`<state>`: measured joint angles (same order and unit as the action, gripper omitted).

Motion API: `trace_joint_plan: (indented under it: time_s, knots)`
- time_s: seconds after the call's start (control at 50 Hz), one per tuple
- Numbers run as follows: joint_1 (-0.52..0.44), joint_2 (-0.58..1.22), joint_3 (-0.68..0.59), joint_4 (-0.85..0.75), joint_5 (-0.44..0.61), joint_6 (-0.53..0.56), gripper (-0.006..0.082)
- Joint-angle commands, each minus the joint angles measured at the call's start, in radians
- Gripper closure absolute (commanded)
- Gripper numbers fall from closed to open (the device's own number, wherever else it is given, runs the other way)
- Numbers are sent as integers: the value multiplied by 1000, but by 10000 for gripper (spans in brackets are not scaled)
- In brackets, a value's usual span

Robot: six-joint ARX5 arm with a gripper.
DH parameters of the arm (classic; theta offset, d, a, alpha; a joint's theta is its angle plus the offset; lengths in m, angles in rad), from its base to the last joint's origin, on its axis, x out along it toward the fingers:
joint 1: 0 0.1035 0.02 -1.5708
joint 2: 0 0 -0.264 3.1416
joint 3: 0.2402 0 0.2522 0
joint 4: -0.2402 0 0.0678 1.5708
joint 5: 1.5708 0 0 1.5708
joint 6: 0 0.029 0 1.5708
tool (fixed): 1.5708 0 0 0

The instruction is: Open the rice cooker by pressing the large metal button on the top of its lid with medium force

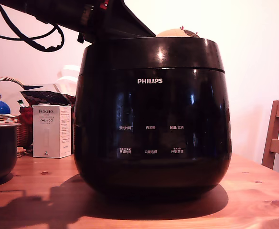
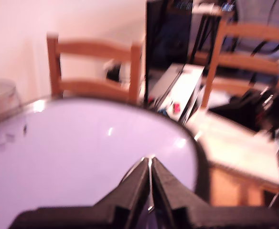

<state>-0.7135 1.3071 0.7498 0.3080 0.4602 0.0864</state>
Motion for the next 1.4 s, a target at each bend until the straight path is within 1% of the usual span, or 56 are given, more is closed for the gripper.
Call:
trace_joint_plan:
  time_s: [0.0, 0.14, 0.46, 0.72, 0.78, 0.84, 0.88, 0.9, 0.94, 0.96, 1.04, 1.06, 1.08, 1.1, 1.12, 1.22, 1.24, 1.38]
  knots:
    - [-7, 44, -8, -41, -16, 29, 788]
    - [-20, 48, -8, -133, -43, 71, 788]
    - [-20, 66, -8, -300, -80, 111, 788]
    - [-20, 80, -8, -352, -80, 124, 788]
    - [-21, 80, -8, -325, -79, 122, 788]
    - [-21, 78, -8, -257, -77, 91, 788]
    - [-21, 78, -8, -193, -76, 91, 788]
    - [-21, 78, -8, -158, -76, 49, 788]
    - [-20, 78, -5, -93, -77, 49, 788]
    - [-20, 78, -3, -68, -77, 5, 788]
    - [-20, 78, 8, 27, -92, 5, 788]
    - [-20, 78, 11, 43, -99, -50, 788]
    - [-20, 76, 14, 59, -105, -50, 788]
    - [-20, 71, 16, 70, -112, -50, 788]
    - [-20, 69, 19, 84, -124, -72, 788]
    - [-19, 45, 22, 130, -172, -80, 788]
    - [-19, 40, 22, 136, -206, -80, 788]
    - [-3, -24, 22, 127, -283, -79, 788]
